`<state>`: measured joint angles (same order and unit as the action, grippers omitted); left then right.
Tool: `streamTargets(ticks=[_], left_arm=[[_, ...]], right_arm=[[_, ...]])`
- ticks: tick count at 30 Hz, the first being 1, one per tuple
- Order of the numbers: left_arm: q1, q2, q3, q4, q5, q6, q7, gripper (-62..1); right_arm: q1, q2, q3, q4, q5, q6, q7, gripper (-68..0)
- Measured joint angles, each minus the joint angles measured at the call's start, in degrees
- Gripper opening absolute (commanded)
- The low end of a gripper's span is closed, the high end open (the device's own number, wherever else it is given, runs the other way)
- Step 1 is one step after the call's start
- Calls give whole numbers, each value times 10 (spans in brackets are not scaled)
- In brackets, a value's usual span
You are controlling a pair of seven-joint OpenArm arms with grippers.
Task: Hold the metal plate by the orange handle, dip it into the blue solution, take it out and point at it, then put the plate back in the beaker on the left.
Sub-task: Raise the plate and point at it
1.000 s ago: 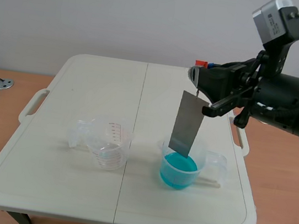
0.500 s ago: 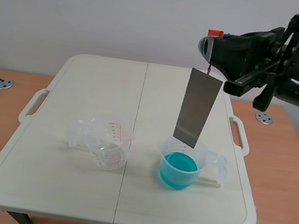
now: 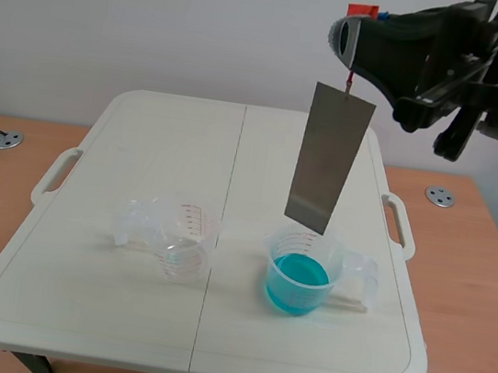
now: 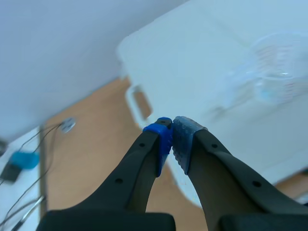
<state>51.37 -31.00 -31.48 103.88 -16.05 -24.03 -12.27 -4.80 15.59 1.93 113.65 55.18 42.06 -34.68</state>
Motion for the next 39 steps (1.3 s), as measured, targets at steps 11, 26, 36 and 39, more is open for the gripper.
streamTargets(ticks=[11,26,36,39], left_arm=[[-200,-54,175,-11,44,-142,52,-562],[-479,16,445,-150,107,-157,123,-562],[-581,79,549,-249,120,-157,127,-562],[-598,90,565,-262,120,-157,127,-562]], right_arm=[[0,0,0,0,0,0,-2,-665],[0,0,0,0,0,0,-2,-665],[0,0,0,0,0,0,-2,-665],[0,0,0,0,0,0,-2,-665]])
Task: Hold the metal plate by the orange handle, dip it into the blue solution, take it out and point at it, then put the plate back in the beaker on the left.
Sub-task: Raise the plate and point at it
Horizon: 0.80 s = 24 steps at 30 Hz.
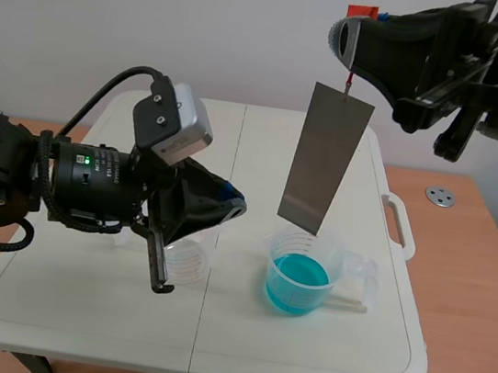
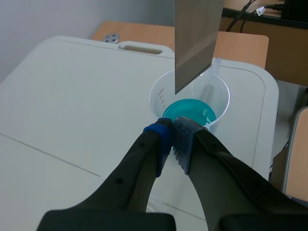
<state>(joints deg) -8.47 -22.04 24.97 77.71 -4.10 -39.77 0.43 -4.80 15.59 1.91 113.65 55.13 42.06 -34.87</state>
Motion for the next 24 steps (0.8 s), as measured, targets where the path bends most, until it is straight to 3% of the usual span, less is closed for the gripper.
streamTargets(ticks=[4,11,21,24], left_arm=[[-11,10,9,-7,2,0,0,-562],[-12,20,9,-7,41,0,0,-562],[-12,19,9,-7,40,0,-1,-562],[-8,17,-5,-7,27,0,-2,-562]], right_arm=[[0,0,0,0,0,0,0,-665],[0,0,0,0,0,0,0,-665],[0,0,0,0,0,0,0,-665],[0,0,0,0,0,0,0,-665]])
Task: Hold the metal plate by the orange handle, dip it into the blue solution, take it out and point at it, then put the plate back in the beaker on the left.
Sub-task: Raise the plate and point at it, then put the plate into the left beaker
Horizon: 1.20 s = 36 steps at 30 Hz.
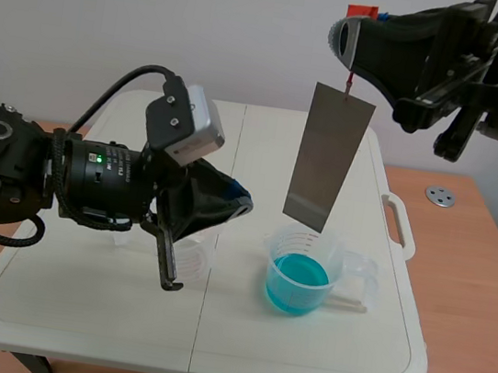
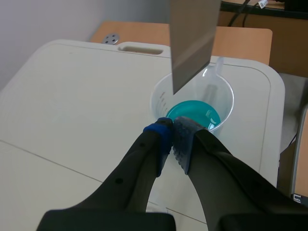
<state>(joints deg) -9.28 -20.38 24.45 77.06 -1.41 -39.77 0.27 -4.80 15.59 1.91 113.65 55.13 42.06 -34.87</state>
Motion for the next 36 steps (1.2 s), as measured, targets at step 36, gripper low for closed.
streamTargets(ticks=[36], left_arm=[[698,-90,-567,75,-109,48,-134,-562]], right_arm=[[153,-13,-101,-46,-3,-22,-4,-665]])
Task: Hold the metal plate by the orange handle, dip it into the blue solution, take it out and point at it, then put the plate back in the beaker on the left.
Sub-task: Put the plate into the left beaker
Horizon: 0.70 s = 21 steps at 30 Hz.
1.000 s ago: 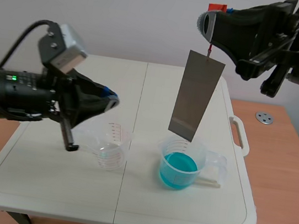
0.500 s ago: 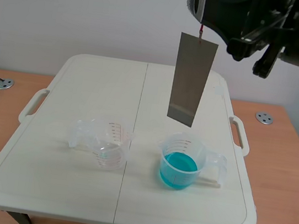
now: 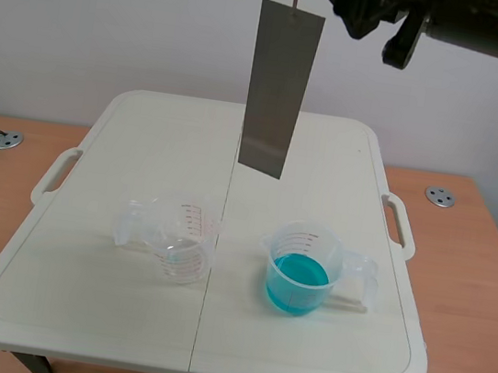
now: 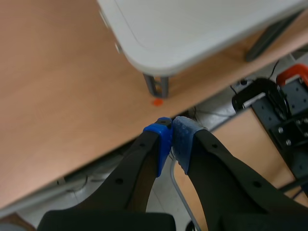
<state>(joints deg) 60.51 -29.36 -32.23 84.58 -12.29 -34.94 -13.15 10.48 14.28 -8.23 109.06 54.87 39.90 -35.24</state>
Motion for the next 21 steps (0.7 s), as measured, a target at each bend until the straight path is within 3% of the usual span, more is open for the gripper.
streamTargets(ticks=[4,12,16,21], left_arm=[[-1,13,35,-32,30,5,0,-562],[-2,13,132,-86,69,65,-10,-562],[-2,13,175,-102,96,113,-37,-562],[-2,12,217,-114,104,184,-47,-562]], right_arm=[[25,-15,-19,-23,-5,0,0,-665],[62,-41,-66,-59,-46,0,0,-665],[71,-56,-83,-82,-61,0,1,-665],[88,-73,-110,-121,-73,0,2,-665]])
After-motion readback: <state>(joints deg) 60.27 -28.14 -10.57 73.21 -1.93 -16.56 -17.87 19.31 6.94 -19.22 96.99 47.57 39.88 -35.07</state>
